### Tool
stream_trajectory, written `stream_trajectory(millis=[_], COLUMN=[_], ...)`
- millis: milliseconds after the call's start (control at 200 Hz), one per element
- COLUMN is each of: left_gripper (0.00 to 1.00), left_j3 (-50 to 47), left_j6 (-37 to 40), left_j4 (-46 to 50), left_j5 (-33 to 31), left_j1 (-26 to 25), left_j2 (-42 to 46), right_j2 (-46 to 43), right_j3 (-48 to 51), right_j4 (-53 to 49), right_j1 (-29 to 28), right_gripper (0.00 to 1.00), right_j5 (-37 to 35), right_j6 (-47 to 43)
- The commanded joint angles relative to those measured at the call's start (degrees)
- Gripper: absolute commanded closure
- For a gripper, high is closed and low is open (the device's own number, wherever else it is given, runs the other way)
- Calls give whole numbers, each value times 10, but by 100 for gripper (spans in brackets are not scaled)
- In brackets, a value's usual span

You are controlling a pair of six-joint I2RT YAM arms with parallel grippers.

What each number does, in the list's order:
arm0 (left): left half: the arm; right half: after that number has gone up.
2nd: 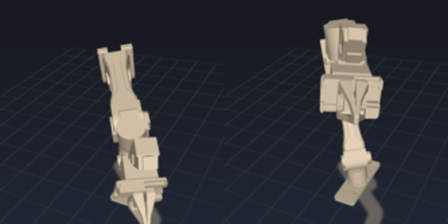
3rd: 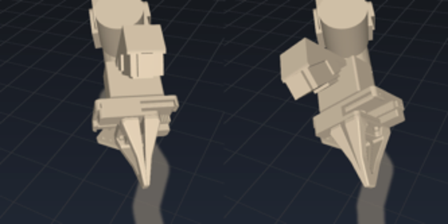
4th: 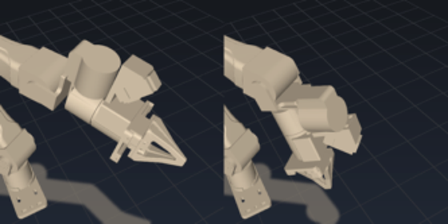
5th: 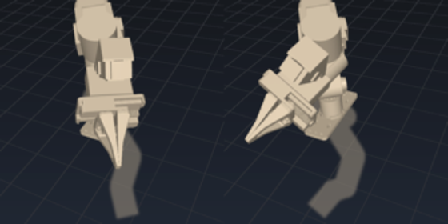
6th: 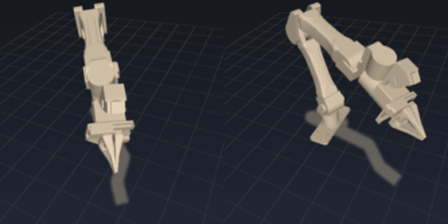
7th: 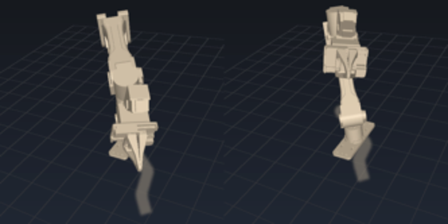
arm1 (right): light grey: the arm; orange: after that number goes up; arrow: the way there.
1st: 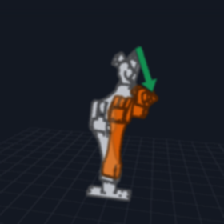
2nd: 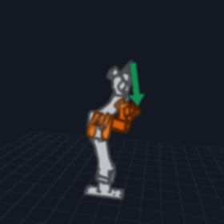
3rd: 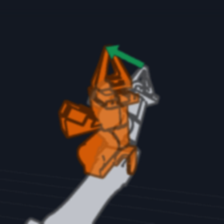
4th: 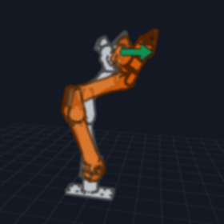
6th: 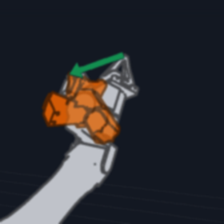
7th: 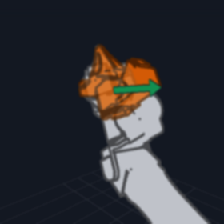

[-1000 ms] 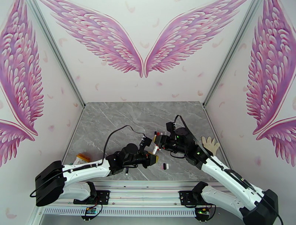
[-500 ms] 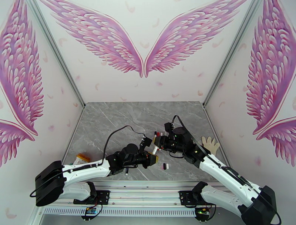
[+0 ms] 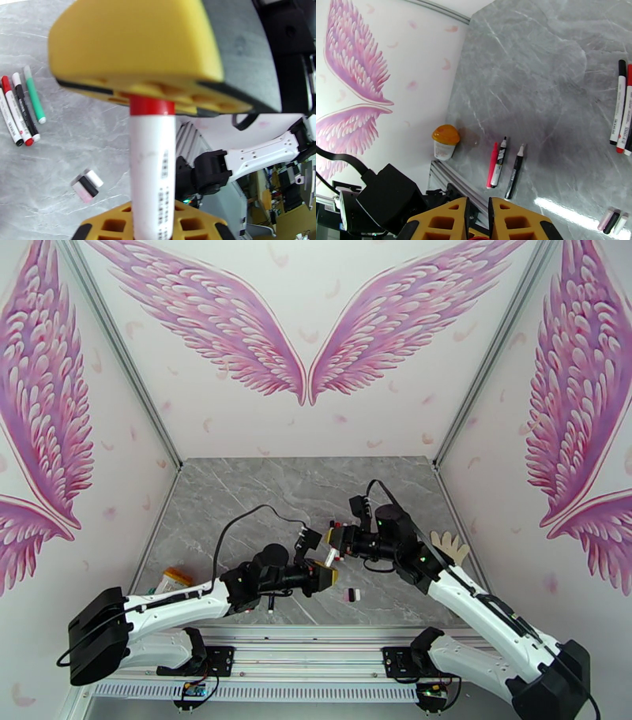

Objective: Open the pen caps

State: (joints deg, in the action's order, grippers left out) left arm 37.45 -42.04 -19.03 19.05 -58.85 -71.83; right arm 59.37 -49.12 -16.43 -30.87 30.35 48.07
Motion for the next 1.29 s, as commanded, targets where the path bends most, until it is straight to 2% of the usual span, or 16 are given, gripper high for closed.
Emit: stream_trajectory(millis=[0,60,140,250,540,600,795,949,1099,1289], left_gripper=[100,100,100,100,100,100,100,100,100,100], left_j3=[-22,-19,-9,25,80,82,54,33,4,-31], left_j6=[-6,2,25,63,101,100,74,56,41,19], left_j4=[11,36,92,187,285,291,241,245,245,232], left_j5=[71,51,0,-111,-264,-268,-213,-217,-222,-179], left_j1=[1,2,-7,-40,-113,-117,-97,-78,-57,-5], left_j2=[23,29,33,25,-5,-8,31,94,156,199], right_j2=[-7,-7,-7,1,28,35,53,54,56,20], right_j3=[-14,-16,-30,-64,-106,-107,-111,-106,-104,-67], right_j4=[81,84,49,-27,-92,-87,-85,-119,-195,-260], right_j1=[32,38,42,44,45,47,50,51,50,50], right_gripper=[91,92,92,93,96,96,95,95,95,94], right_j5=[40,39,3,-58,-136,-133,-109,-103,-133,-177], right_j6=[-17,-14,-13,-14,-17,-17,-45,-106,-169,-199])
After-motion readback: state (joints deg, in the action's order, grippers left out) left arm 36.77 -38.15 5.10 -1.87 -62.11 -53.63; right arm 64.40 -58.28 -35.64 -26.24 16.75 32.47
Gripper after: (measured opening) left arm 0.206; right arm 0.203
